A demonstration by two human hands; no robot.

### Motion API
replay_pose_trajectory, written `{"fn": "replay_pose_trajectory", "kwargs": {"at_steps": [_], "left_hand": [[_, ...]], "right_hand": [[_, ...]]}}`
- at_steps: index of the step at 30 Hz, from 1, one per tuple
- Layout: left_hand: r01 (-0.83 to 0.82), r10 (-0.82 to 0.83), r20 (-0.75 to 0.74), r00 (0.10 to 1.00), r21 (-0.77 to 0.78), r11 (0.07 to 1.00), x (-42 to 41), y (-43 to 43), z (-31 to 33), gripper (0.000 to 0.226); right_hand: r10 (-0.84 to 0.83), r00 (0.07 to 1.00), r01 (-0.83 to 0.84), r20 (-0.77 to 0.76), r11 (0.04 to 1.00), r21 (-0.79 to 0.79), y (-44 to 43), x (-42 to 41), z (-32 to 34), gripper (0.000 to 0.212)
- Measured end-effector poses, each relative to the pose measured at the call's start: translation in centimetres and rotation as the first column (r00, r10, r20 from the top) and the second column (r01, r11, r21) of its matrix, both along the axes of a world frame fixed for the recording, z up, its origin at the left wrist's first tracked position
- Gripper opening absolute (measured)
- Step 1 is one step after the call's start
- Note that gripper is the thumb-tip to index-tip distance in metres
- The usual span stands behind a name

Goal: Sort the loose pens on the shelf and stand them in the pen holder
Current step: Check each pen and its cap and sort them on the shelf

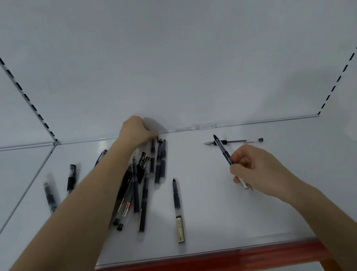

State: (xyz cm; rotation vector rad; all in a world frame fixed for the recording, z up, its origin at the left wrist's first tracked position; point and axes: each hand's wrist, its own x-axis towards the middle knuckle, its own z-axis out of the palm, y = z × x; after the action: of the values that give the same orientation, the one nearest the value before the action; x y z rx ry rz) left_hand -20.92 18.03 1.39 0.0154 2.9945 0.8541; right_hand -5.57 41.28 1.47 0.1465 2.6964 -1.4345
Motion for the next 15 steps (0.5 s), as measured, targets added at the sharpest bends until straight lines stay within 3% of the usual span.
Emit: {"fn": "replay_pose_trajectory", "kwargs": {"at_steps": [4, 6, 10, 13, 15], "left_hand": [[0.002, 0.012, -0.08, 0.997, 0.17, 0.986, 0.6, -0.2, 0.4, 0.018], [-0.003, 0.051, -0.139, 0.989, 0.327, 0.945, 1.1, -0.1, 0.9, 0.021], [0.027, 0.088, -0.132, 0.987, 0.685, 0.728, 3.4, 0.9, 2.7, 0.023], [0.103, 0.019, -0.14, 0.99, 0.81, 0.578, 6.2, 1.8, 4.2, 0.024], [0.122, -0.006, -0.141, 0.99, 0.832, 0.541, 7.9, 2.1, 5.0, 0.022]], "right_hand": [[0.001, 1.0, -0.001, -0.009, 1.0, -0.006, -0.1, 0.1, 0.3, 0.01], [0.003, 1.0, -0.003, -0.025, 1.0, -0.015, -0.4, 0.1, 0.5, 0.011], [0.02, 0.997, -0.029, -0.068, 0.99, -0.135, -1.3, 0.6, 1.4, 0.009], [0.059, 0.995, -0.079, -0.082, 0.961, -0.265, -2.1, 1.4, 2.3, 0.007], [0.112, 0.992, -0.128, -0.064, 0.908, -0.398, -2.4, 2.0, 3.0, 0.009]]}}
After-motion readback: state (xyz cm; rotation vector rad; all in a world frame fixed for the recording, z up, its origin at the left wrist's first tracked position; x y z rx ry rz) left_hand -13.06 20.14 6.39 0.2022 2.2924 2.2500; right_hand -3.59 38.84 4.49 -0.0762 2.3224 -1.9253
